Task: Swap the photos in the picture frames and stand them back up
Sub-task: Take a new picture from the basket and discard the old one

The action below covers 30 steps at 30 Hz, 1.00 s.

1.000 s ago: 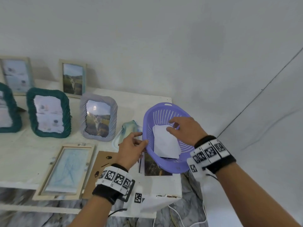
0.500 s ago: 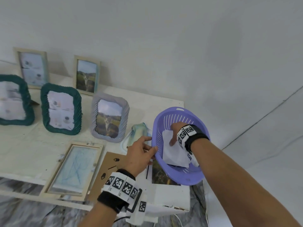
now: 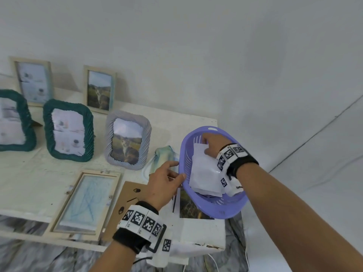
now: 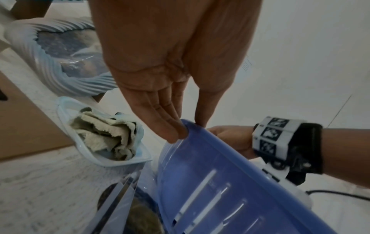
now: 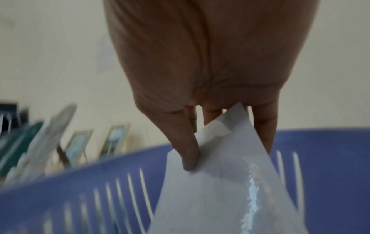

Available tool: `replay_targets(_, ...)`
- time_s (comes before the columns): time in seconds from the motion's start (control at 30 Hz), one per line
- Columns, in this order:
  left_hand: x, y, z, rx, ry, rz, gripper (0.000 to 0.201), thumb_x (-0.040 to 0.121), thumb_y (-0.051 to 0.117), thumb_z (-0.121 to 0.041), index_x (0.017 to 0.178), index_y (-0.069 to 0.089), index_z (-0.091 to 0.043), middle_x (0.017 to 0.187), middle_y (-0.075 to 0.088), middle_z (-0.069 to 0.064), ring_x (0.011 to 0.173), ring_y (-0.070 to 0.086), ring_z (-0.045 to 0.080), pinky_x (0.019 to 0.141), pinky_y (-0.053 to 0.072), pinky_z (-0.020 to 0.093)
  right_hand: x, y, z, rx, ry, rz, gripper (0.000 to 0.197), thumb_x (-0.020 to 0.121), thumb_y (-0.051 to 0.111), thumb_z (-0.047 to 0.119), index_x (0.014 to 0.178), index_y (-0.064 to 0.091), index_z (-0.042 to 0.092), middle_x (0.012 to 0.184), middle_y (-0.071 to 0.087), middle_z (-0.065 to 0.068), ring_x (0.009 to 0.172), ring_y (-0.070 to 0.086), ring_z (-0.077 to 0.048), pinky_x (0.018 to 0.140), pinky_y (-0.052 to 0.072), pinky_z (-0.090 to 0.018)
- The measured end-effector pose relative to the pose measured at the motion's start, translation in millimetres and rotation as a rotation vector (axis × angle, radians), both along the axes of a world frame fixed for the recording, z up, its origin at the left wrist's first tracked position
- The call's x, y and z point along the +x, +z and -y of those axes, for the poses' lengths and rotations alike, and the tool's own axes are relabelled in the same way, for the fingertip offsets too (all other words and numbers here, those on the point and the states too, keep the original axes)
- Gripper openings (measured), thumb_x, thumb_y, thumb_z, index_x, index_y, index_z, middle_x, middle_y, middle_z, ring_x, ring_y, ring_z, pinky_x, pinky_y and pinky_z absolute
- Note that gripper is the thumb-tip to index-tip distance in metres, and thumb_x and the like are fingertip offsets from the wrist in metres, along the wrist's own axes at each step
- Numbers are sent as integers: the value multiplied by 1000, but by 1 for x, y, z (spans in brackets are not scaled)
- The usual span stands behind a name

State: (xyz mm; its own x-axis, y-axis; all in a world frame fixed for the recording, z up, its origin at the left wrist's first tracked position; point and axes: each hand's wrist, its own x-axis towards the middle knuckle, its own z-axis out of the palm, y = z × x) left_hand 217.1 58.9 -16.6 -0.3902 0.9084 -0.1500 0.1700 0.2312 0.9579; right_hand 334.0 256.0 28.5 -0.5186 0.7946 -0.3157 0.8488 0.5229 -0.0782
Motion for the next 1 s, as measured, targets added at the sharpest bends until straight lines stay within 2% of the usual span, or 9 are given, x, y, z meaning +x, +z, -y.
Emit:
replay_targets(0.1,0,-2,-1,7,0,-121,38,90,67,-32,125,56,-22,97,66,-6,86,66,10,79,58,35,9,31,4,-41,-52,-232,15,86,61,13,97,57,22,101,57,-1,89,53,-21,73,39,-25)
replay_targets(0.23,-4,5,-2,98,35,-270,35,92,63,-33,124,58,-20,117,61,-3,102,60,13,89,50,31,23,79,25,-5,-74,-397,14,88,62,16,99,66,23,92,54,-1,86,51,-17,73,35,-22)
replay_targets(0.37,-19,27,0,227,-5,-183,35,92,64,-29,125,59,-21,121,59,-4,108,58,10,92,51,33,27,118,61,57,-85,-574,13,88,60,19,94,67,29,81,60,1,75,54,-12,57,38,-7)
replay_targets(0.5,-44,60,13,315,-96,-28,27,92,65,-24,119,61,-26,108,68,-8,97,63,2,84,51,18,8,136,107,-52,-81,-793,13,88,64,20,97,69,28,87,65,-4,77,62,-17,67,48,-16)
replay_targets(0.57,-63,67,23,337,-128,24,20,91,68,-22,109,63,-30,92,71,-8,89,67,9,83,55,26,-7,133,127,-108,-86,-854,14,89,64,21,100,69,28,88,66,-9,78,64,-21,67,54,-28)
replay_targets(0.67,-97,65,40,328,-104,41,14,91,67,-17,104,66,-22,86,73,-2,85,69,21,80,57,42,-32,111,148,-91,-157,-969,22,89,67,26,109,65,33,88,65,-5,77,62,-14,65,53,-23)
replay_targets(0.8,-141,52,66,297,-30,126,15,91,65,-8,105,67,-12,93,73,13,89,70,29,78,59,45,-66,64,182,-250,-428,-1253,28,91,65,20,118,58,24,92,70,-13,85,70,-26,68,60,-38)
replay_targets(0.9,-168,37,88,238,6,134,13,90,66,-8,98,67,-17,90,73,12,89,70,28,80,59,47,-93,24,216,-403,-494,-1291,16,94,60,12,109,62,15,91,73,-4,88,70,-23,72,58,-39)
replay_targets(1.0,-195,19,112,129,-15,102,11,90,67,-10,97,68,-18,88,73,10,88,70,26,73,61,43,-115,-12,242,-479,-525,-1272,15,94,58,8,109,61,10,94,72,-9,91,69,-24,78,58,-48)
